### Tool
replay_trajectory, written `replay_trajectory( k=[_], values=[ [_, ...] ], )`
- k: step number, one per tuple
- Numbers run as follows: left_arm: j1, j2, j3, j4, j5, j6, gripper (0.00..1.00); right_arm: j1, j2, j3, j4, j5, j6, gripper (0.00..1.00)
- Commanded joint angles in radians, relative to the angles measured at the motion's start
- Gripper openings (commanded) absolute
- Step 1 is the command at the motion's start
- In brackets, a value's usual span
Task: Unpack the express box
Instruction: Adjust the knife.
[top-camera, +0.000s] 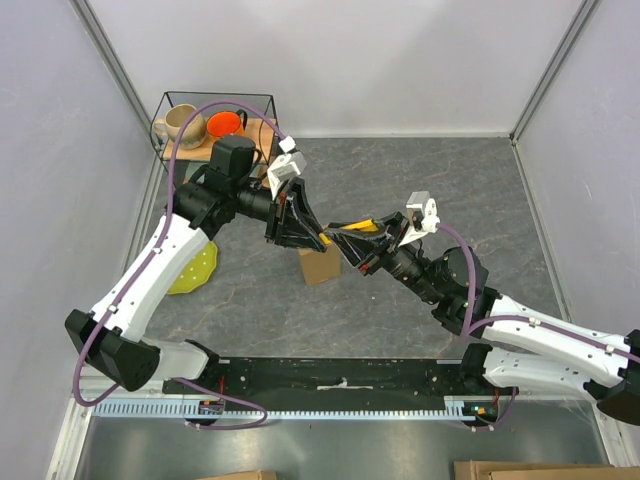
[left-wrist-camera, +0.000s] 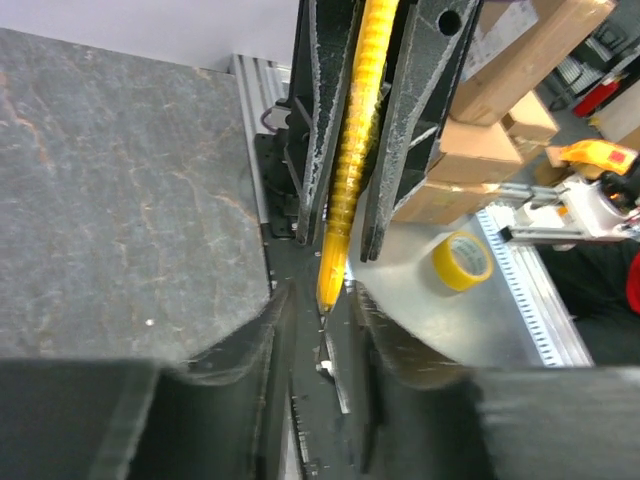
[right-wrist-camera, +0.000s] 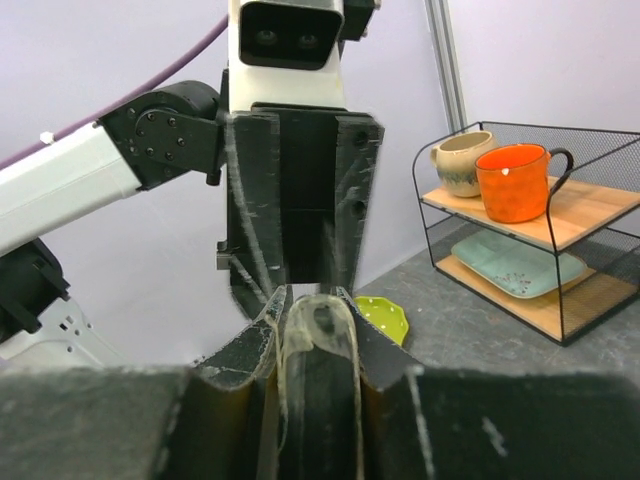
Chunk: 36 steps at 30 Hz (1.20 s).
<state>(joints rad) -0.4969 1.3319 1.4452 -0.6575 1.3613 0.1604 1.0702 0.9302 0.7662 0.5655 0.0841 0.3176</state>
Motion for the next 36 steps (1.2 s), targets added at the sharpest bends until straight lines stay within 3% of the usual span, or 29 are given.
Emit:
replay_trajectory(
  k=[1, 4, 10, 17, 29, 30, 31, 32, 35, 36],
  values=[
    [-0.008, -0.027, 0.023, -0.037, -0.129, 0.017, 0.5, -0.003, -0.036, 0.012, -0.031, 0.02, -0.041, 0.0],
    [-0.005, -0.023, 0.03, -0.067, -0.189, 0.06, 0.52, -0.004, -0.063, -0.008, -0.058, 0.052, -0.063, 0.0],
    [-0.005, -0.01, 0.038, -0.077, -0.142, 0.064, 0.46, -0.001, -0.067, -0.01, -0.059, 0.051, -0.063, 0.0],
    [-0.005, -0.003, 0.047, -0.076, -0.122, 0.068, 0.03, -0.001, -0.042, -0.01, -0.07, 0.036, -0.061, 0.0],
    [0.001, -0.002, 0.058, -0.077, -0.136, 0.076, 0.02, -0.003, -0.103, -0.05, -0.135, 0.042, -0.049, 0.0],
    [0.001, -0.002, 0.06, -0.077, -0.142, 0.073, 0.08, -0.003, -0.108, -0.057, -0.13, 0.046, -0.051, 0.0],
    [0.003, 0.001, 0.06, -0.079, -0.151, 0.07, 0.2, -0.001, -0.113, -0.059, -0.128, 0.049, -0.049, 0.0],
    [0.003, 0.001, 0.06, -0.079, -0.178, 0.068, 0.48, -0.001, -0.114, -0.059, -0.131, 0.055, -0.052, 0.0],
    [0.001, -0.011, 0.032, -0.08, -0.234, 0.082, 0.99, -0.001, -0.116, -0.054, -0.13, 0.081, -0.069, 0.0],
    [0.001, -0.014, 0.02, -0.085, -0.251, 0.105, 0.99, -0.003, -0.116, -0.053, -0.125, 0.092, -0.071, 0.0]
  ],
)
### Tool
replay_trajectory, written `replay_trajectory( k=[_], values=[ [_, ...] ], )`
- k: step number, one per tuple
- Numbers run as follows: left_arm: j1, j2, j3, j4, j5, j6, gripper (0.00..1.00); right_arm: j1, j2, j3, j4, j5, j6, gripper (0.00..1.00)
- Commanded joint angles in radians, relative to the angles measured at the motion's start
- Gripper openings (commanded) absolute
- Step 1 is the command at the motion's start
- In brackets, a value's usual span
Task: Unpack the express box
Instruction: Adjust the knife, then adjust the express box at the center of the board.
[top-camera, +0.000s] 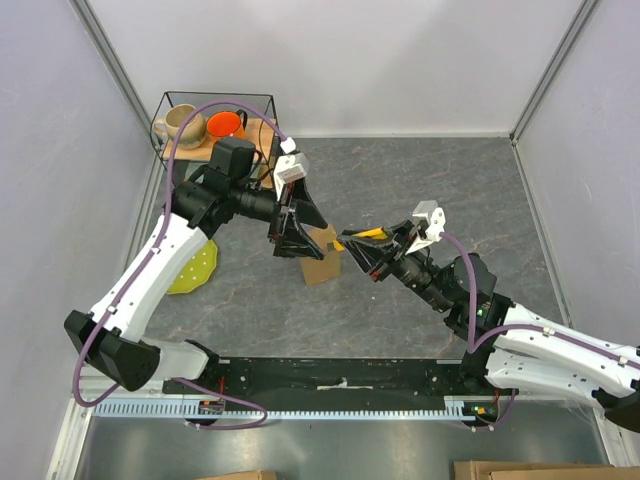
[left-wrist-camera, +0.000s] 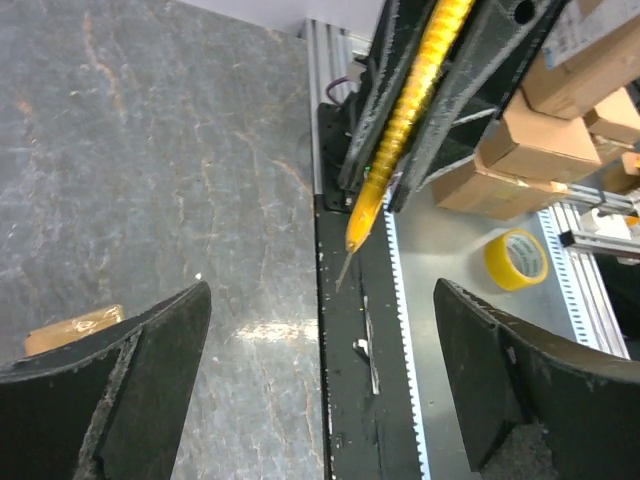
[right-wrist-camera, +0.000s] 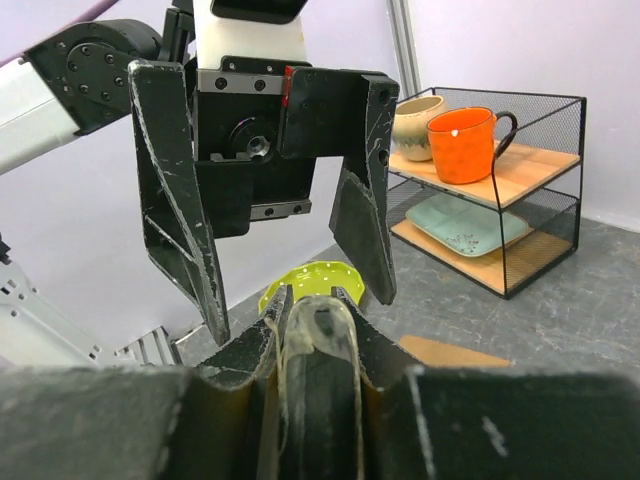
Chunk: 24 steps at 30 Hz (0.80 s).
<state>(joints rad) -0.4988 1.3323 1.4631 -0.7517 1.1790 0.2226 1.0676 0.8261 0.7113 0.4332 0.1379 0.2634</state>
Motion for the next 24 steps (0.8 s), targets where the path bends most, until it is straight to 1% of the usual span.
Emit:
replay_trajectory(
  k=[1, 2, 4, 5, 7, 8, 10, 12, 13, 16, 24],
  values=[
    [0.003, -0.015, -0.022, 0.005, -0.087, 0.061, 0.99, 0.0, -0.012, 0.004, 0.013, 0.043, -0.019, 0.0],
    [0.002, -0.018, -0.035, 0.003, -0.138, 0.075, 0.99, 0.002, -0.012, 0.007, 0.018, 0.048, -0.03, 0.0],
    [0.002, -0.012, -0.076, -0.009, -0.186, 0.138, 0.99, 0.0, -0.016, 0.02, 0.015, 0.061, -0.039, 0.0],
    [0.002, -0.007, -0.092, -0.008, -0.246, 0.161, 0.99, -0.003, -0.018, 0.025, 0.003, 0.066, -0.05, 0.0],
    [-0.001, 0.013, -0.125, -0.003, -0.32, 0.217, 0.99, 0.002, -0.027, 0.037, -0.019, 0.077, -0.064, 0.0],
    [-0.006, 0.024, -0.135, 0.003, -0.413, 0.231, 0.99, 0.0, -0.033, 0.04, -0.046, 0.084, -0.076, 0.0],
    [-0.017, 0.05, -0.159, 0.035, -0.54, 0.256, 0.99, 0.0, -0.051, 0.042, -0.068, 0.098, -0.082, 0.0],
    [-0.021, 0.053, -0.191, 0.066, -0.593, 0.268, 0.99, 0.002, -0.073, 0.036, -0.097, 0.109, -0.092, 0.0],
    [-0.032, 0.048, -0.205, 0.104, -0.642, 0.27, 0.99, 0.002, -0.08, 0.033, -0.106, 0.123, -0.092, 0.0],
    [-0.056, 0.027, -0.257, 0.181, -0.715, 0.288, 0.99, 0.0, -0.113, 0.019, -0.142, 0.141, -0.099, 0.0],
    [-0.069, 0.016, -0.27, 0.21, -0.748, 0.297, 0.99, 0.002, -0.147, -0.003, -0.186, 0.158, -0.089, 0.0]
  ],
)
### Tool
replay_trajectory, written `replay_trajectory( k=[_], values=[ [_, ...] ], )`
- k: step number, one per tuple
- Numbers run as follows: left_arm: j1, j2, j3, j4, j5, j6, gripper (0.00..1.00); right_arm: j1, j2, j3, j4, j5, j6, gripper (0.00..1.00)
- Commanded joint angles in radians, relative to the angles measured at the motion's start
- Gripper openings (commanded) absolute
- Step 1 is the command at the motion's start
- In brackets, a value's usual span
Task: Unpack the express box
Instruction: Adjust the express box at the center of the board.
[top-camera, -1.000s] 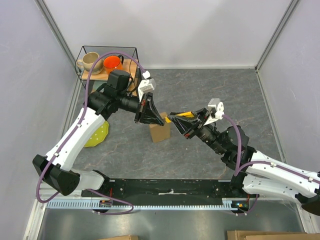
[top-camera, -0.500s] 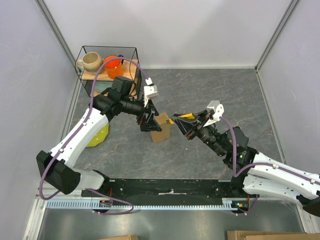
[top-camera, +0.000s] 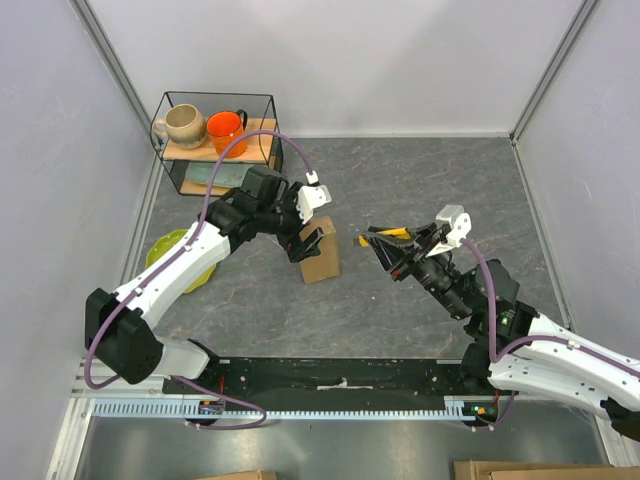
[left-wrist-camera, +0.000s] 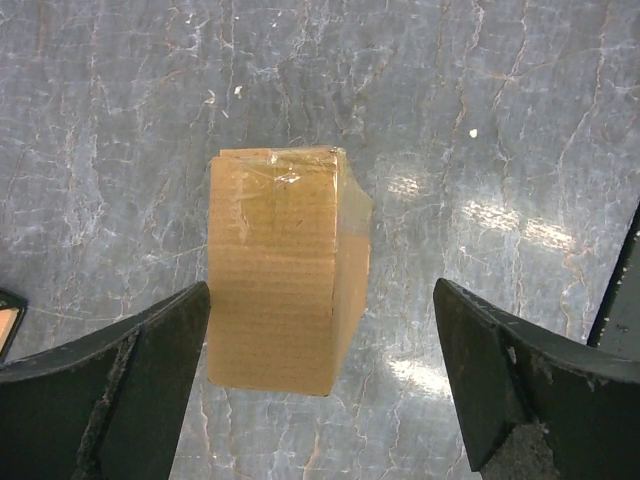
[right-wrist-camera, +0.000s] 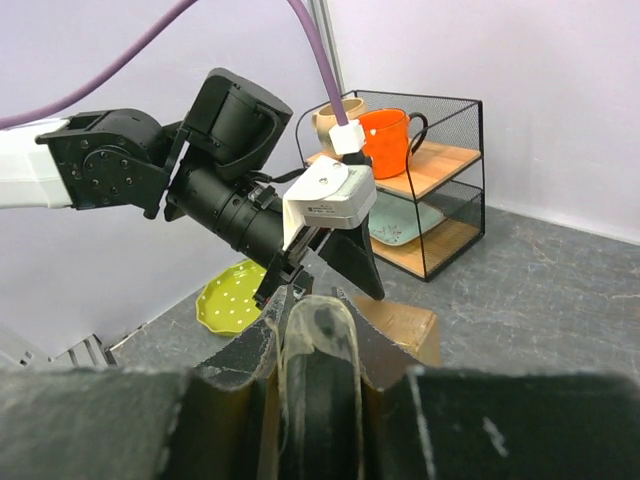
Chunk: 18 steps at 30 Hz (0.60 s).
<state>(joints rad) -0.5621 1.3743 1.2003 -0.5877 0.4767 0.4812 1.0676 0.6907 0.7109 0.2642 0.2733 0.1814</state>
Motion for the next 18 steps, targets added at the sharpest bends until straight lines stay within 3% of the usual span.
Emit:
replay_trajectory(
  k=[1, 18],
  values=[
    [-0.005, -0.03, -0.008, 0.045, -0.041, 0.037, 0.99, 0.002, -0.013, -0.005, -0.019, 0.024, -0.003, 0.0],
    [-0.018, -0.058, -0.01, -0.012, 0.031, 0.04, 0.99, 0.0, -0.014, -0.018, -0.033, 0.03, 0.004, 0.0]
  ],
)
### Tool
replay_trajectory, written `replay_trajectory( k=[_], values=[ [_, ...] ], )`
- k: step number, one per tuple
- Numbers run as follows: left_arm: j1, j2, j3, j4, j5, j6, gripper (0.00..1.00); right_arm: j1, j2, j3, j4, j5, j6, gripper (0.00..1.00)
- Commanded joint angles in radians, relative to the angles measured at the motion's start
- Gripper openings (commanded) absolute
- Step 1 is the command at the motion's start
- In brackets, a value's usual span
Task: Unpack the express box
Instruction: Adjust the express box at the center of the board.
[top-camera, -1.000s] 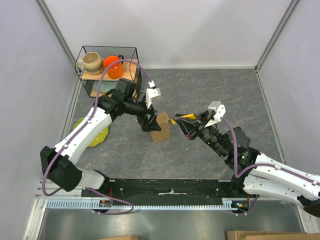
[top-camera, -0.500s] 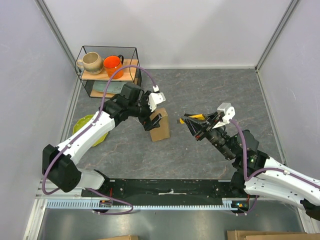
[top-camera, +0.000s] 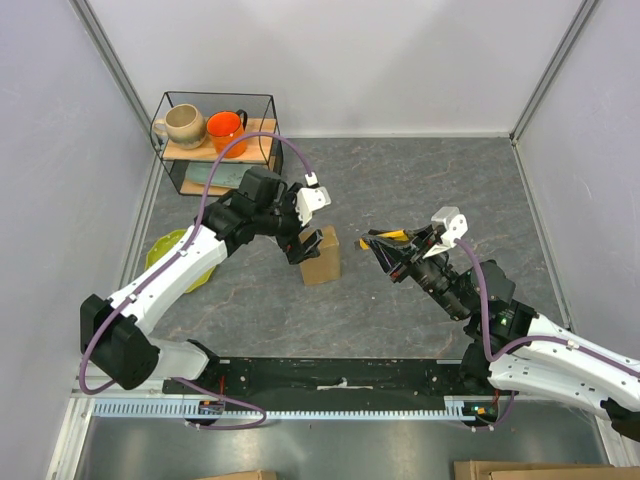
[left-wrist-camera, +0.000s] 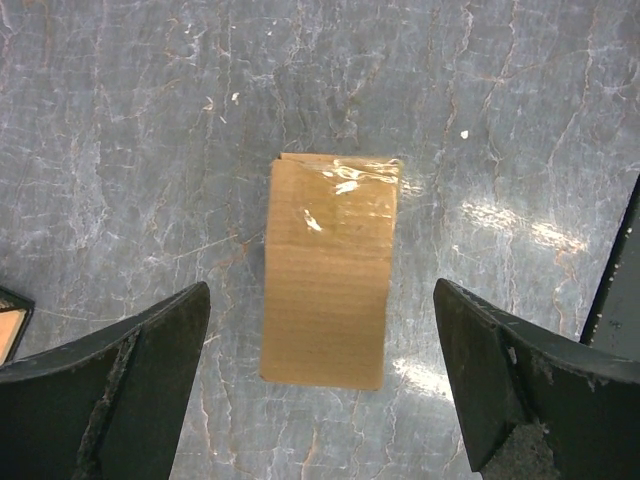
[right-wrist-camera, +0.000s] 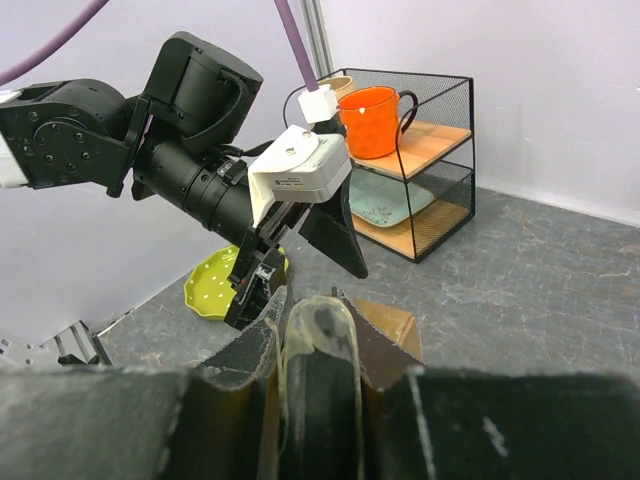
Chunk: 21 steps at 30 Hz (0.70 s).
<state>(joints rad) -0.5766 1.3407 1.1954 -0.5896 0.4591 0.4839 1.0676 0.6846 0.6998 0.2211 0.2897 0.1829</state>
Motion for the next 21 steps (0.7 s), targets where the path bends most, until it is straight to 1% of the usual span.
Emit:
replay_trajectory(
  k=[1, 11, 21],
  values=[
    [-0.005, -0.018, -0.008, -0.013, 0.05, 0.047, 0.99, 0.0, -0.008, -0.006, 0.006, 0.016, 0.004, 0.0],
    [-0.005, 0.057, -0.002, 0.001, 0.035, 0.082, 0.99, 0.002, 0.003, -0.025, 0.003, 0.042, -0.011, 0.0],
    [-0.002, 0.185, 0.03, -0.029, 0.055, 0.143, 0.99, 0.0, 0.035, -0.046, 0.017, 0.081, -0.037, 0.0]
  ],
)
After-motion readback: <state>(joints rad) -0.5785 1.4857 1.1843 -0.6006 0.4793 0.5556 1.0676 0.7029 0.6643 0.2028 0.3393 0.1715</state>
